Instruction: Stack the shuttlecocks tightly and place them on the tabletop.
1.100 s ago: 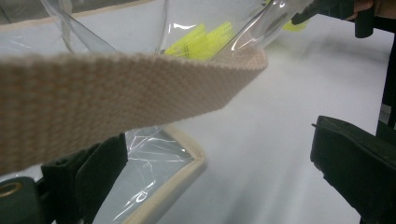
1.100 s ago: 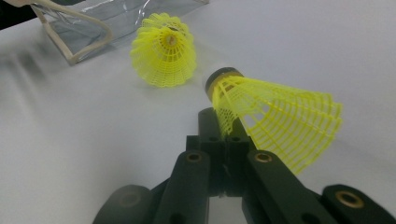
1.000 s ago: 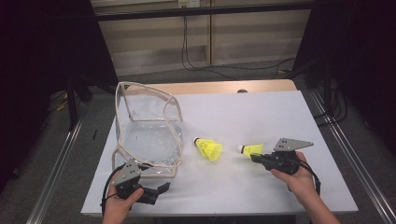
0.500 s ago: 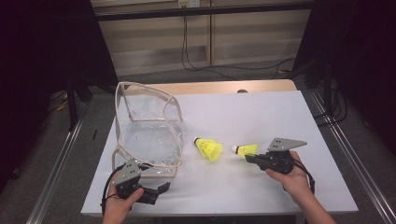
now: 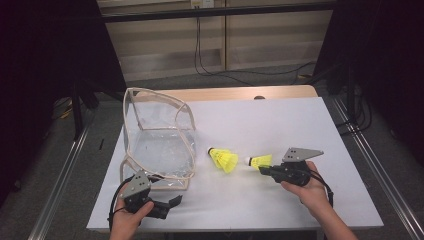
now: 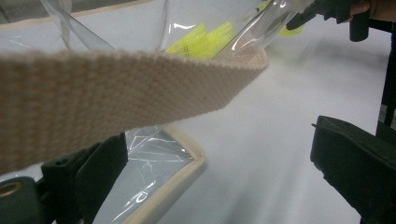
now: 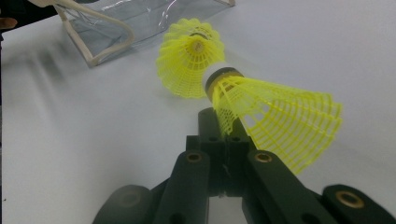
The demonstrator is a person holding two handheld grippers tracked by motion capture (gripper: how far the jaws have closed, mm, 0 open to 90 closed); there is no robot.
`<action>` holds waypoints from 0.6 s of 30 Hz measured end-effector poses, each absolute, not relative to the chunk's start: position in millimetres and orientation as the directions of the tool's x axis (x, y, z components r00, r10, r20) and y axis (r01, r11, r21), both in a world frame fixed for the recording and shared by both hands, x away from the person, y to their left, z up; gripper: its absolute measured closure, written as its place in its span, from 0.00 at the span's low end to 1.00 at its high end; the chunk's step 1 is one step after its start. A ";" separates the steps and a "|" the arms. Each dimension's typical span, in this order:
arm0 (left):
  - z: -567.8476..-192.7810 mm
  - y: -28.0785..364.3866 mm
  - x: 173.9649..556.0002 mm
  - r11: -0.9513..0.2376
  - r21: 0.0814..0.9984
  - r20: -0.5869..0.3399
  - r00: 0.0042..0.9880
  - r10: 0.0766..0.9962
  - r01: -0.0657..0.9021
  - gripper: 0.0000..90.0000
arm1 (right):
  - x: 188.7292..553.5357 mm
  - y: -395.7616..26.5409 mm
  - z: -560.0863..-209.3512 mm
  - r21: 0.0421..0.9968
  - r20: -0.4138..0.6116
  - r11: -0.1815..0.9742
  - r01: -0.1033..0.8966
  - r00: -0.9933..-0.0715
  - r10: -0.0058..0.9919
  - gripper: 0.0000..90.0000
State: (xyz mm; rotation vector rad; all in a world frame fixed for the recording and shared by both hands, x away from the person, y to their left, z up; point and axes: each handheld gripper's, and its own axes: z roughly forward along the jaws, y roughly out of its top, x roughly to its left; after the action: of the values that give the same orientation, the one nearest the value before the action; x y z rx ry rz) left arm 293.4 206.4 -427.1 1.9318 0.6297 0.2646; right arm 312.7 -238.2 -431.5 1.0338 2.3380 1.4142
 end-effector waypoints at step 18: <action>-426.9 207.4 293.6 -0.328 0.892 -0.092 0.836 0.541 0.310 0.04 | 315.9 -221.1 -429.5 0.841 0.142 0.323 0.434 -0.754 0.641 1.00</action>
State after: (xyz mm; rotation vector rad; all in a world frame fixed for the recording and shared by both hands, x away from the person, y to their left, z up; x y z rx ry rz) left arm 293.6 207.4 -426.9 1.9385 0.6327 0.2683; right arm 315.9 -221.1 -429.5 0.9804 2.3705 1.4016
